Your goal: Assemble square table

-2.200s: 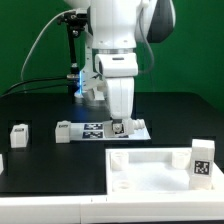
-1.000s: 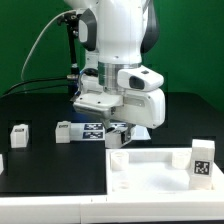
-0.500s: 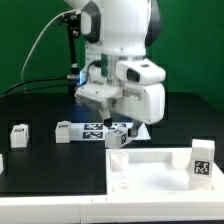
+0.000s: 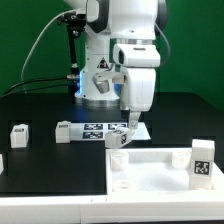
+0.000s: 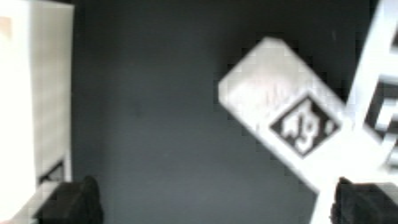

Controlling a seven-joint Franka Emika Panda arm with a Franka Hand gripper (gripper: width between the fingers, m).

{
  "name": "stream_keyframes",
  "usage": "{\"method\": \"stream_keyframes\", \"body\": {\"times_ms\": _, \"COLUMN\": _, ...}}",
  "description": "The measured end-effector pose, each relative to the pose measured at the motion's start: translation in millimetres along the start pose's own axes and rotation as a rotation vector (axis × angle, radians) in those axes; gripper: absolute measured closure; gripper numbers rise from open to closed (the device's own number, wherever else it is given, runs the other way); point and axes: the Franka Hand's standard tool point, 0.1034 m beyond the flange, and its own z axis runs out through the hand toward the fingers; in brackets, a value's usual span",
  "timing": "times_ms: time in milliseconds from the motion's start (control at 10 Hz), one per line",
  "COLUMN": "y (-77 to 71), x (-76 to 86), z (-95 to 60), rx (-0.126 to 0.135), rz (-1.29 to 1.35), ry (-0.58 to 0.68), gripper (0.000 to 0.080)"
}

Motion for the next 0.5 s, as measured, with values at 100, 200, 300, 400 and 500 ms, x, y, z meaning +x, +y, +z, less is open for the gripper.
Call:
{"method": "stream_keyframes", "body": {"times_ms": 100, "y": 0.1, "x": -0.6, "z": 0.5, "rx": 0.003, "rz": 0.046, "ry": 0.001, "gripper": 0.0151}}
{"method": "stream_keyframes", "body": {"times_ms": 200, "y": 0.2, "x": -0.4, "z": 0.7, "rx": 0.005, "rz": 0.127, "ry": 0.003, "gripper": 0.0151}}
{"method": "stream_keyframes", "body": {"times_ms": 300, "y": 0.0, "x": -0.2, "z": 1.0, "rx": 0.007, "rz": 0.185, "ry": 0.005, "gripper": 0.0151}}
{"method": "stream_keyframes", "body": {"times_ms": 400, "y": 0.4, "x": -0.6, "z": 1.0, "rx": 0.007, "rz": 0.209, "ry": 0.005, "gripper": 0.0151}}
{"method": "stream_keyframes", "body": {"times_ms": 500, "y": 8.3, "x": -3.3, "z": -0.7, "rx": 0.005, "rz": 0.354, "ry": 0.007, "gripper": 0.0151}}
